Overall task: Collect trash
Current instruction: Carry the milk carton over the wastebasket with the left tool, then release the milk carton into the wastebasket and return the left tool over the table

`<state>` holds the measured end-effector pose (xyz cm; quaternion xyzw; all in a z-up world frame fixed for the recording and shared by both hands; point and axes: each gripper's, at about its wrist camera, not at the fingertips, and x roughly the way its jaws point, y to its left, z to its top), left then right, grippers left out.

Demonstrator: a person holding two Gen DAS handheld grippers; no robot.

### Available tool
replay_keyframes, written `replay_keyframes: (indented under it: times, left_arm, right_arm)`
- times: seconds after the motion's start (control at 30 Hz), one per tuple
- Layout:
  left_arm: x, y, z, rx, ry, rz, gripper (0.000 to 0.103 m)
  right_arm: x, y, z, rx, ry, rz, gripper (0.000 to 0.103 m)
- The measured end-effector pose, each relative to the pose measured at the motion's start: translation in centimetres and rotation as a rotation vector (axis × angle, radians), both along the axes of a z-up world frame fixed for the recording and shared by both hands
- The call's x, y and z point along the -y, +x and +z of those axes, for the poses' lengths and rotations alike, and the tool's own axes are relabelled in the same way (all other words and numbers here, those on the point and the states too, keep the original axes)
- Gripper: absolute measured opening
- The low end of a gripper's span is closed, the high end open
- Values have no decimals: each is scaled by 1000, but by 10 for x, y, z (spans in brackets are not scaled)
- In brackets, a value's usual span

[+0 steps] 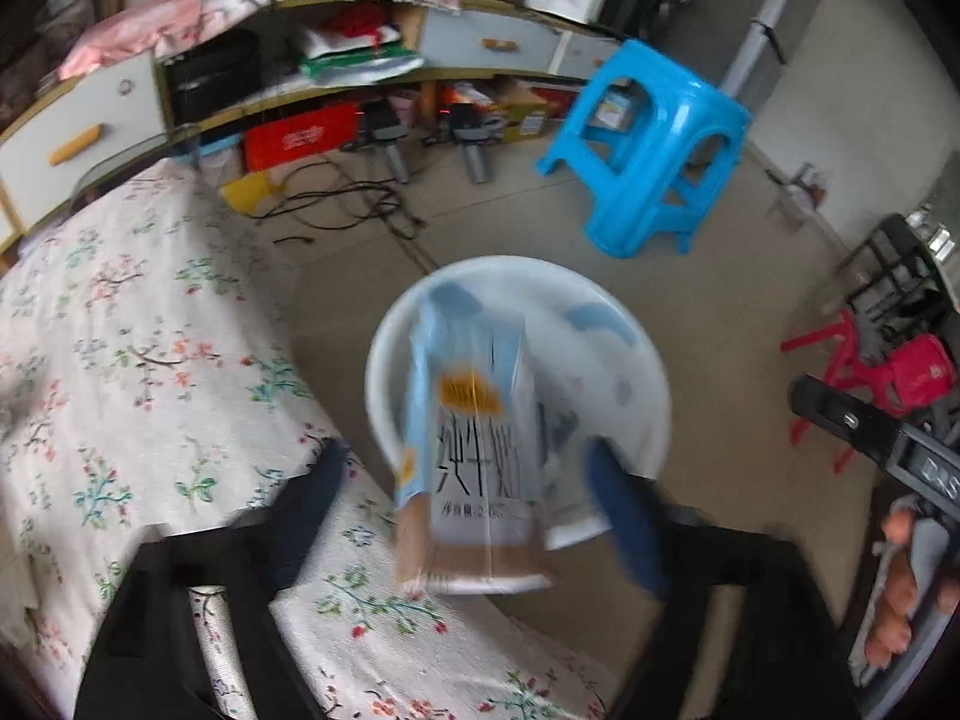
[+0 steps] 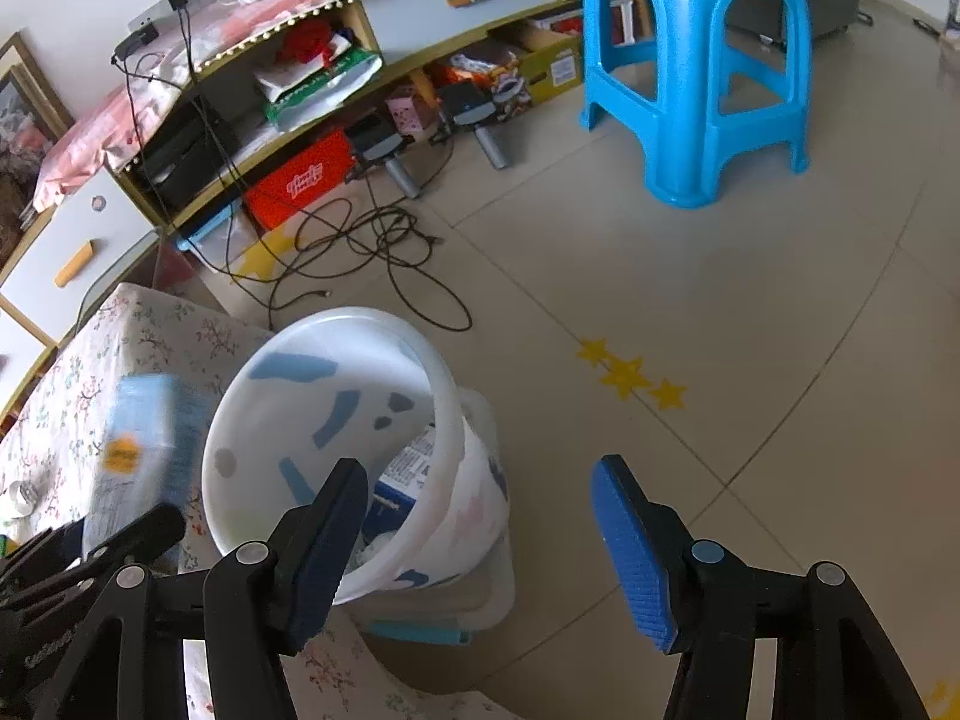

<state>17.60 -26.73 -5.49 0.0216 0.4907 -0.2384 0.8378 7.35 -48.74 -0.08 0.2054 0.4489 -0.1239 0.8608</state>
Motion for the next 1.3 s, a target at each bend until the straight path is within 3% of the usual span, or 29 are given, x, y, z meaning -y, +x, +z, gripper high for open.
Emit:
replay_keyframes:
  times: [0.5,1.07,1.3]
  left_arm:
    - [-45,-22,13,21,10,31,103]
    - [-204,-71,41,67,40,212,103]
    - [-270,-88,43,64,53,292,103]
  right_arm:
    - [-20,7,6,6,-27,31,76]
    - [-108,29,11,-22,-129,202,86]
    - [-154,34,10,-25,-113,281,89]
